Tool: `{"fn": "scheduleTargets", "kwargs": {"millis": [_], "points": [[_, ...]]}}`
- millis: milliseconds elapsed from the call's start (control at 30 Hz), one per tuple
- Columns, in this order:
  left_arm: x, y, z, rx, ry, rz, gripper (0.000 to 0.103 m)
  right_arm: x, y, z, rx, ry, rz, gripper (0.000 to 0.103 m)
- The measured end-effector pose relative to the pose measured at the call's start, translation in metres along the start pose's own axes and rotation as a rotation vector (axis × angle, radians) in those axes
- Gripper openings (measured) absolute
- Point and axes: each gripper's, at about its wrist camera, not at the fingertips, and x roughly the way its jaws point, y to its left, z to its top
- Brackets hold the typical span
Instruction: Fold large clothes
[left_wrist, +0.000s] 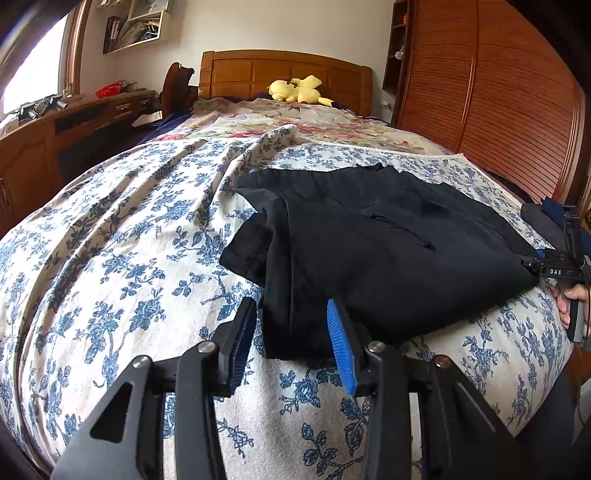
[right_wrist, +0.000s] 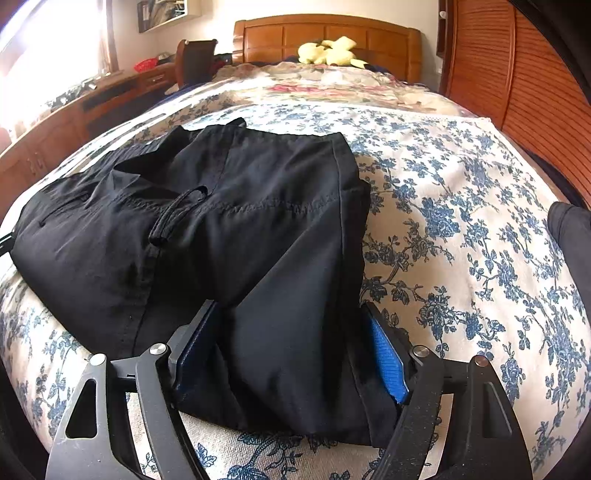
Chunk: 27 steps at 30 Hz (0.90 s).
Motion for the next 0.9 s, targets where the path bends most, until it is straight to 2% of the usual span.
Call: {"fn": "scheduleTargets", "kwargs": {"millis": [333,633,667,700,733,800,833,867,900], "points": [[0.007,0.013,-0.005,-0.052,0.024,-0.026,0.038,0.001,-0.004,-0.003,0.023,-0.004,0.030,0.079],[0.013,0.011,-0.005,-0.025,0.049,-0.032,0.038,0.002,-0.005,-0.002,0.024,0.000,0.033,0.079],[0.013,0.011,-0.005,-0.026,0.049,-0.035,0.037,0.002,-0.004,-0.002,0.023,0.001,0.032,0.079],[0.013,0.012,-0.005,-0.028,0.051,-0.055,0.027,0.003,-0.005,-0.002,0.021,0.002,0.031,0.079],[0.013,0.012,-0.005,-0.033,0.054,-0.080,0.016,0.002,-0.005,-0.001,0.021,0.003,0.035,0.076],[0.013,0.009,-0.004,-0.032,0.053,-0.085,0.006,0.001,-0.004,0.000,0.010,0.005,0.067,0.065],[0.012,0.005,-0.003,-0.021,0.053,-0.075,0.002,-0.001,-0.002,0.002,-0.002,0.001,0.077,0.053],[0.010,0.004,-0.002,-0.019,0.049,-0.070,0.002,-0.003,0.000,0.002,-0.014,-0.001,0.085,0.046],[0.005,0.000,-0.002,-0.011,0.036,-0.052,0.001,-0.006,0.002,0.003,-0.023,-0.007,0.082,0.031]]}}
